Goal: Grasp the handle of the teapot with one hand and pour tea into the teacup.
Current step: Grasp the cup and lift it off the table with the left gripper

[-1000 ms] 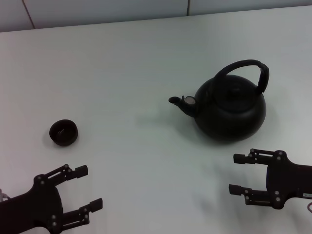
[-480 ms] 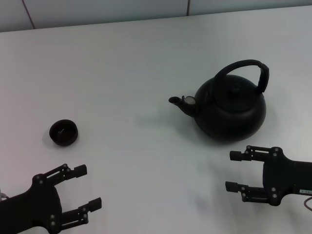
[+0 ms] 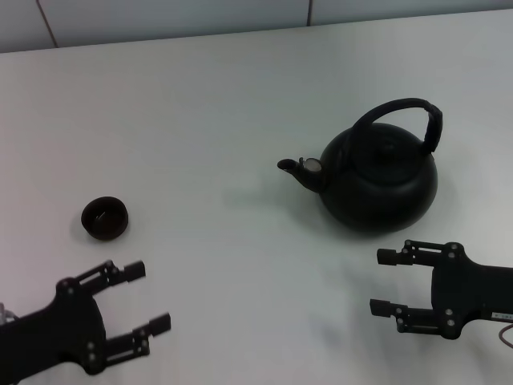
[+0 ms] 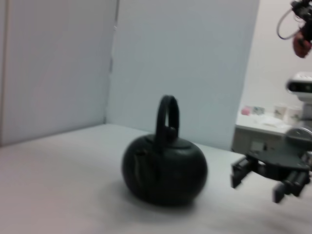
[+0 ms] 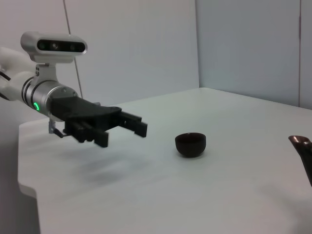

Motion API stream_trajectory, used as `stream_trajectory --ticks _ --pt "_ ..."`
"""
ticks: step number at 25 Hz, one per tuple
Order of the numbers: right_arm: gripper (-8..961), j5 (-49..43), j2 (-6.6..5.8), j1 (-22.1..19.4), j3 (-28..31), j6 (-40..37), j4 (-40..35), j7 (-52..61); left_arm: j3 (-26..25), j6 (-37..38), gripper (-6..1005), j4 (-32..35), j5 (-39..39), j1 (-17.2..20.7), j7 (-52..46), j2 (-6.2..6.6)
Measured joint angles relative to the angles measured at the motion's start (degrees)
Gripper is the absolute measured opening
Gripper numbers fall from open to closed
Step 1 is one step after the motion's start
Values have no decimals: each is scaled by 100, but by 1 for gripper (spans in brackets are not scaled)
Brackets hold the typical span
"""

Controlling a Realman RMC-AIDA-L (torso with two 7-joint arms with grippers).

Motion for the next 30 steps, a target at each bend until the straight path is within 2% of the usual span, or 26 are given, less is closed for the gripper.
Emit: stream_trajectory --ticks 2,4,6,7,10,19,26,30 --pt "694 0 1 -3 18 2 1 -1 -318 -12 806 -3 -2 -10 60 -35" --pt "694 0 2 -7 37 3 1 -3 -926 -94 806 -42 -15 -23 265 -60" --pt "694 5 3 -8 45 4 1 -4 -926 -94 806 -42 -15 -23 265 -60" --pt "694 10 3 -8 48 4 1 -4 -1873 -268 806 -217 -31 -31 704 -83" --pt "694 20 3 -9 55 13 1 -6 -2387 -441 806 -457 -34 -32 1074 -79" --pt "694 11 3 34 27 110 1 -8 -2482 -657 804 -623 -28 -46 1218 -92" --pt "694 5 3 58 2 190 1 -8 -2395 -1521 804 -870 32 -52 1684 -98" --pt "694 4 3 60 4 192 1 -7 -2310 -1760 803 -928 32 -52 1743 -106"
